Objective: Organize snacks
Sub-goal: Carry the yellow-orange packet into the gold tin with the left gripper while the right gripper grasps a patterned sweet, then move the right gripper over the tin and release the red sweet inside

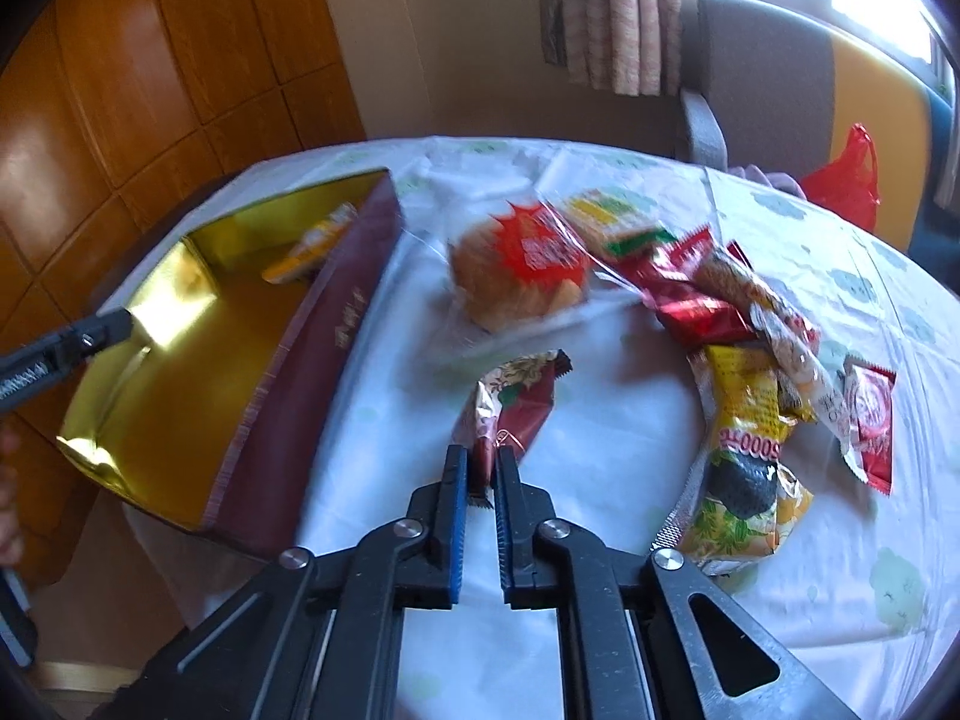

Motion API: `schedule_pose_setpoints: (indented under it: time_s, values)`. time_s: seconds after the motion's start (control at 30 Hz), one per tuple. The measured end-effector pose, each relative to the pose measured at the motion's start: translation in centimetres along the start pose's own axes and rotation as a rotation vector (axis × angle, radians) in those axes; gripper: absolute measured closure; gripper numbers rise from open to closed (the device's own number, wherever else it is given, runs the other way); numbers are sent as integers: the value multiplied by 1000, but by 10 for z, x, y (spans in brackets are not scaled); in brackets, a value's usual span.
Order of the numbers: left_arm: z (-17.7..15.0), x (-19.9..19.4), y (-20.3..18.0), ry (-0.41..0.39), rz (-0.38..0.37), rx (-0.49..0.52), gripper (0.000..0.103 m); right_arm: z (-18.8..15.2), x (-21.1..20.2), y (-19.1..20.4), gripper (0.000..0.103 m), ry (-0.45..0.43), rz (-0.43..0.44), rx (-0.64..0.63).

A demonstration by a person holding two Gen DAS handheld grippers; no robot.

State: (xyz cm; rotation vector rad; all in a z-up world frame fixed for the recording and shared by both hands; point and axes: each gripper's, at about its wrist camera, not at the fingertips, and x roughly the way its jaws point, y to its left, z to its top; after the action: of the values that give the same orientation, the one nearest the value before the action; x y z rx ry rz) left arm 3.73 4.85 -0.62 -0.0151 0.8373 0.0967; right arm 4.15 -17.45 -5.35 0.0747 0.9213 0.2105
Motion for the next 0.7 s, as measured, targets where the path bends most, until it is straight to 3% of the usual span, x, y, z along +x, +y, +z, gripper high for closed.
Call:
schedule_pose_setpoints:
  time_s: [0.2, 0.7]
  values:
    - [-4, -2, 7, 4, -4, -21, 58, 5, -3, 18, 96, -11, -11, -71]
    - [-6, -3, 10, -3, -8, -34, 58, 13, -39, 4, 98, -76, 43, 7]
